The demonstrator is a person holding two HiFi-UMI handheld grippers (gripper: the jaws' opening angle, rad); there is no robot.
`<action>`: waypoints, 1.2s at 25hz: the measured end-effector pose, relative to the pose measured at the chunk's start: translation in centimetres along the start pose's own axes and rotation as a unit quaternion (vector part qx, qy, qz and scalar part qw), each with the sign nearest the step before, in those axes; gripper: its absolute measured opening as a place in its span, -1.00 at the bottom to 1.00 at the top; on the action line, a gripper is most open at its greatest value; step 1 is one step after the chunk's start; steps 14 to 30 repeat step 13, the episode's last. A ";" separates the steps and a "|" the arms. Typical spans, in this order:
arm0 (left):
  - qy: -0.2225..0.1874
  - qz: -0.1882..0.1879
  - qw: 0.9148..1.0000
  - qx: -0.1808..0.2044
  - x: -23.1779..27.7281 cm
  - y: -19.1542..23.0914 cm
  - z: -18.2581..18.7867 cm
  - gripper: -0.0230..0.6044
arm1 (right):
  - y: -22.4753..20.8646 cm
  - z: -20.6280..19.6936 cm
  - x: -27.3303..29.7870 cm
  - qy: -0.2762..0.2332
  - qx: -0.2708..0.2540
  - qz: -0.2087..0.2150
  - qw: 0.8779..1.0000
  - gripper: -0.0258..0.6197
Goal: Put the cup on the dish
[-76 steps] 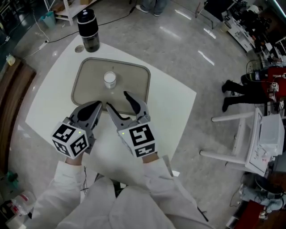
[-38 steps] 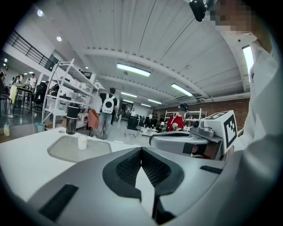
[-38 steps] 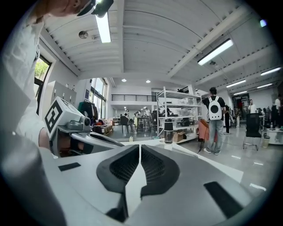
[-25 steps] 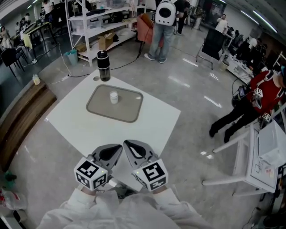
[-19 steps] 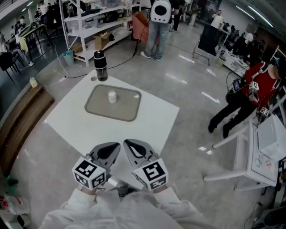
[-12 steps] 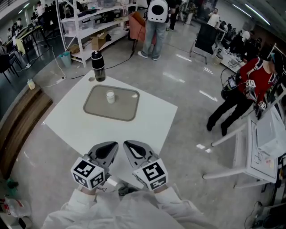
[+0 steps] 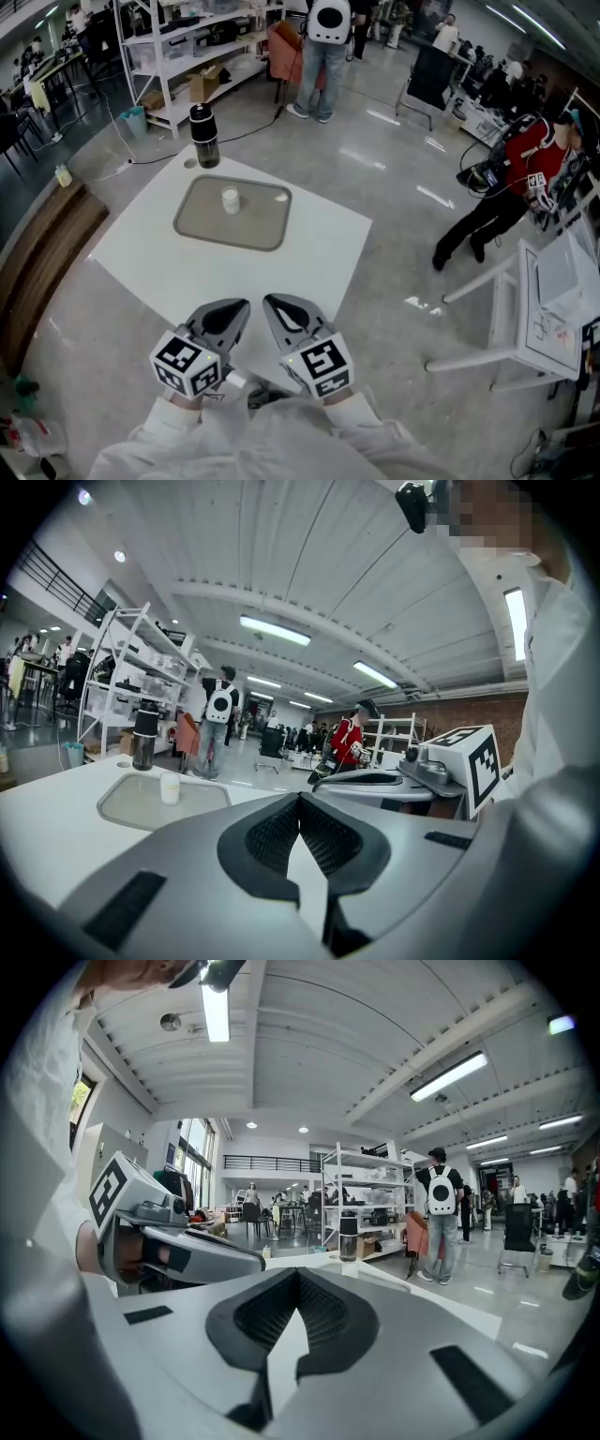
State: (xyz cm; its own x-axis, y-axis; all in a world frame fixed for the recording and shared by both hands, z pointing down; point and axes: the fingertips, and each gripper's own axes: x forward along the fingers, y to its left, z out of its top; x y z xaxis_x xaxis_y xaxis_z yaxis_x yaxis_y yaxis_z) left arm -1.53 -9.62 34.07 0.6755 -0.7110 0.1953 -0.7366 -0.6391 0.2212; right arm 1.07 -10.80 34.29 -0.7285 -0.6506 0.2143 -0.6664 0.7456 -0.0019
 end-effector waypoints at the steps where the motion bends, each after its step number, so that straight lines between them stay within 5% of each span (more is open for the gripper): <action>1: 0.000 0.000 1.000 0.000 0.0 0.0 0.0 -0.90 | 0.0 0.0 0.0 0.000 -0.001 -0.001 1.000 -0.88; 30: -0.002 -0.004 1.000 -0.004 -0.1 0.2 -0.3 -0.90 | -0.2 -0.1 0.0 -0.006 0.000 -0.002 1.000 -0.88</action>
